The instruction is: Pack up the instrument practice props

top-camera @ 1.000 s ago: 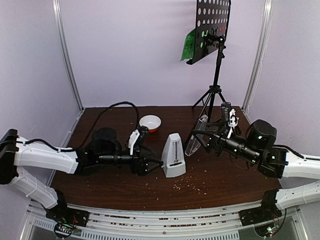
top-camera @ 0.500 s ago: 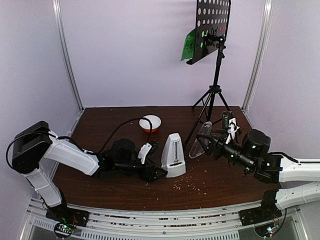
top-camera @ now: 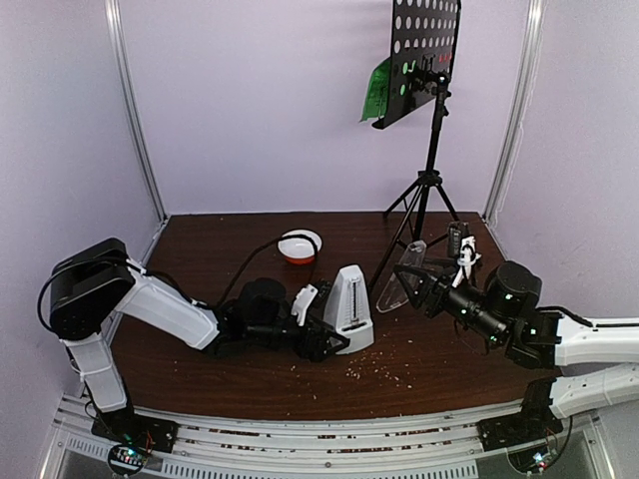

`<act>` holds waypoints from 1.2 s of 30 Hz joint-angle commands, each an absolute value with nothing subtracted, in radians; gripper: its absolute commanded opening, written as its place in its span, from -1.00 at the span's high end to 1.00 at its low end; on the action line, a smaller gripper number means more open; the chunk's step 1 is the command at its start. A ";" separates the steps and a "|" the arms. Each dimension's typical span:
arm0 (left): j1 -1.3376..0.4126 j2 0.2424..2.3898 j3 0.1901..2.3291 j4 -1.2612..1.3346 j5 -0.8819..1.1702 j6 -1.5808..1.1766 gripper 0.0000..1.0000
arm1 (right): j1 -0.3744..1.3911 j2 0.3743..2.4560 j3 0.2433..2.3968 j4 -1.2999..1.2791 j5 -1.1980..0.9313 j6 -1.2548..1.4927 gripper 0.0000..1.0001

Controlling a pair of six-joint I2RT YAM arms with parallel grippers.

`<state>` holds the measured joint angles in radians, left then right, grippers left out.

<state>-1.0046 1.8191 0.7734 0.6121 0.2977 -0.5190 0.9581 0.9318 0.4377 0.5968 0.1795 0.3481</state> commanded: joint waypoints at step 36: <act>-0.336 1.260 1.064 -0.047 0.291 -0.090 -0.79 | 0.993 1.253 0.355 1.035 0.209 0.195 -0.05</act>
